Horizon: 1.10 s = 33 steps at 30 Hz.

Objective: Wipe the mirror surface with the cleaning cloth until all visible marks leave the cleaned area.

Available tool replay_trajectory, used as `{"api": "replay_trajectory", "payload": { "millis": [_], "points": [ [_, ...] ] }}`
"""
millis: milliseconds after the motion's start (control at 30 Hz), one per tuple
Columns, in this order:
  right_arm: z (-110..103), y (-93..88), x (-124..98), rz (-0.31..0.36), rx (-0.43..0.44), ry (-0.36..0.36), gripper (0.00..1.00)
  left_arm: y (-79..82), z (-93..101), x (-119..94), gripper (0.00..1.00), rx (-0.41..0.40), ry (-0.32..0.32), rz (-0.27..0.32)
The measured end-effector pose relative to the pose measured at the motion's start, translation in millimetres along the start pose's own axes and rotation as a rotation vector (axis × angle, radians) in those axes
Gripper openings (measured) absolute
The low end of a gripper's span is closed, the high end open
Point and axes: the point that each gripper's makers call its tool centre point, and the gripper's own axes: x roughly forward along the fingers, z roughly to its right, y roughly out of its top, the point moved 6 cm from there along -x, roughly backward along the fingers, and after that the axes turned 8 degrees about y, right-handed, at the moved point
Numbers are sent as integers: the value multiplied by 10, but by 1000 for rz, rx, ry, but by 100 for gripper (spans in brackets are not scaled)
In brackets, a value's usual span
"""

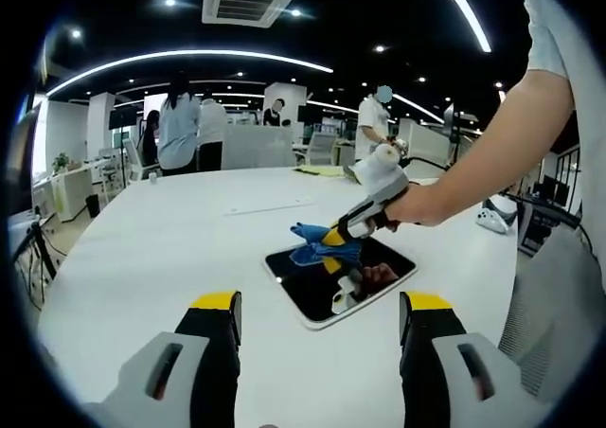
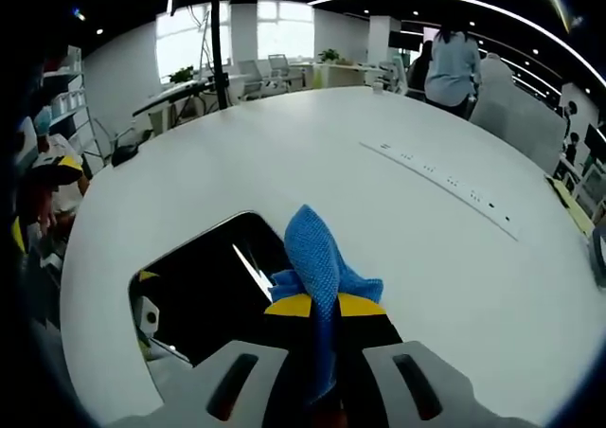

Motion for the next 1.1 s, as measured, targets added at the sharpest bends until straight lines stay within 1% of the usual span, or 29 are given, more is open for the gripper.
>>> {"api": "replay_trajectory", "payload": {
  "millis": [400,600,1100],
  "points": [
    [69,-63,-74,-3,1,-14,2,-17,14,-4,67,8,-7,-6],
    [110,-92,-110,-4,9,-23,2,-1,21,19,67,10,-11,-2],
    [285,-247,-291,-21,23,-60,2,11,47,29,67,17,-22,-2]
  ]
}}
